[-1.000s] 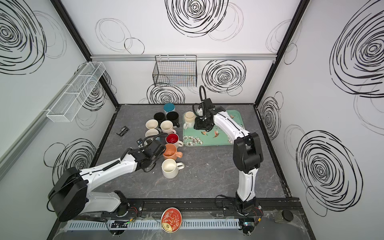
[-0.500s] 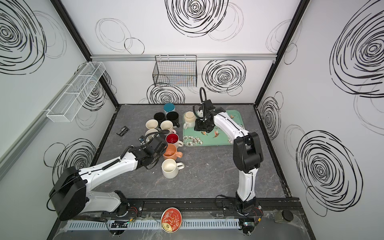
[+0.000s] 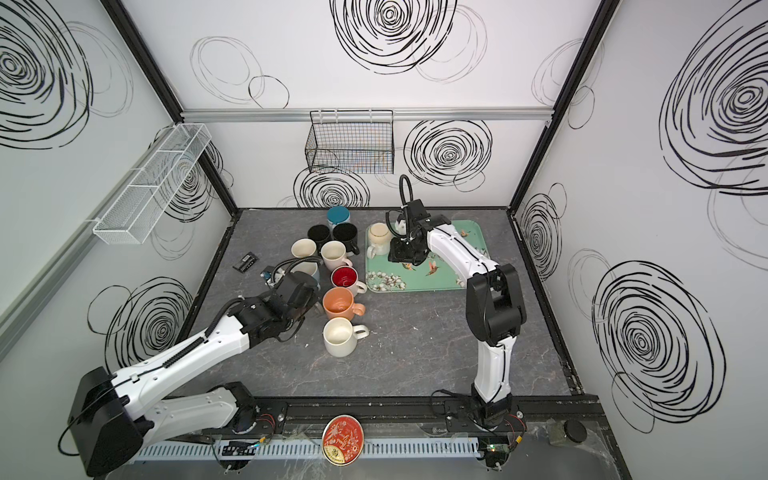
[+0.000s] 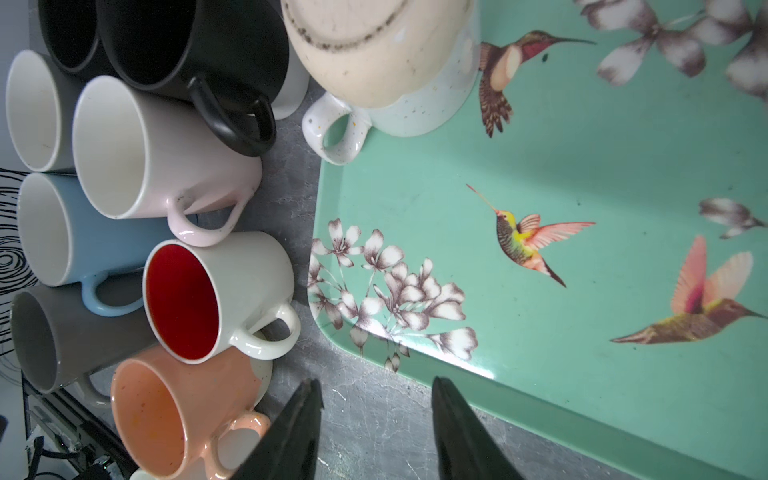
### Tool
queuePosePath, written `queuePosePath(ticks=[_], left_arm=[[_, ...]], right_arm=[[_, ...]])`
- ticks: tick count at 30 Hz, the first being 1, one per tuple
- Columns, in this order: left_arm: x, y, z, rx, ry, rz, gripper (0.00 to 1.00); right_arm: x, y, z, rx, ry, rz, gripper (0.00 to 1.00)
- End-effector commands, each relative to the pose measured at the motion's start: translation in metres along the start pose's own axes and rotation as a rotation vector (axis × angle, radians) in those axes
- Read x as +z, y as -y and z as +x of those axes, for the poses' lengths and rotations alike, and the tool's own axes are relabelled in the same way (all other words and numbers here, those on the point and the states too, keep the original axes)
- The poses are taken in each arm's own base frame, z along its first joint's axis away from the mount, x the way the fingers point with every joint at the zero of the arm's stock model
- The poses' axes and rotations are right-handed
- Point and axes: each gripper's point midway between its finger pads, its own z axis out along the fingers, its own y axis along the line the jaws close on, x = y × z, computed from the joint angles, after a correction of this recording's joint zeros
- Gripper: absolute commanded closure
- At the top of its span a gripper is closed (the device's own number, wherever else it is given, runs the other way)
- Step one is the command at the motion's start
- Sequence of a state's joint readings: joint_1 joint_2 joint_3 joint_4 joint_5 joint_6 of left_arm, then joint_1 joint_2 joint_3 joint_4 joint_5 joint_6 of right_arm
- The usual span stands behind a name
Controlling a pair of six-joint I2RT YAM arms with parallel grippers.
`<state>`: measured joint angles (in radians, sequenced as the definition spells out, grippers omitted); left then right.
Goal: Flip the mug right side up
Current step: 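Open the left gripper off the grey mug while the right moves over the cream mug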
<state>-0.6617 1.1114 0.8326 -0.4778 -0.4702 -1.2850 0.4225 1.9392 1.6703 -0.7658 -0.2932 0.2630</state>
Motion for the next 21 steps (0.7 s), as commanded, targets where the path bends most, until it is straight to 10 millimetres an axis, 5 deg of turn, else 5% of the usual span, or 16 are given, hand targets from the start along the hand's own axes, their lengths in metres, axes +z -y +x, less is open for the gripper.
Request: queuePosePath(ticks=[1, 6, 12, 21], left_arm=[[-0.013, 0.018, -0.027, 0.075, 0.061, 0.051, 0.5], [-0.01, 0.042, -0.042, 0.154, 0.052, 0.111, 0.5], [0.021, 0.078, -0.034, 0.252, -0.08, 0.229, 0.47], [0.064, 0.12, -0.037, 0.246, -0.164, 0.366, 0.47]], right_arm=[[0.0, -0.001, -0.013, 0.012, 0.015, 0.007, 0.5], [0.006, -0.003, -0.036, -0.033, 0.07, 0.099, 0.41], [0.019, -0.015, -0.074, -0.049, 0.19, 0.126, 0.35], [0.006, -0.009, -0.123, 0.222, 0.475, -0.074, 0.37]])
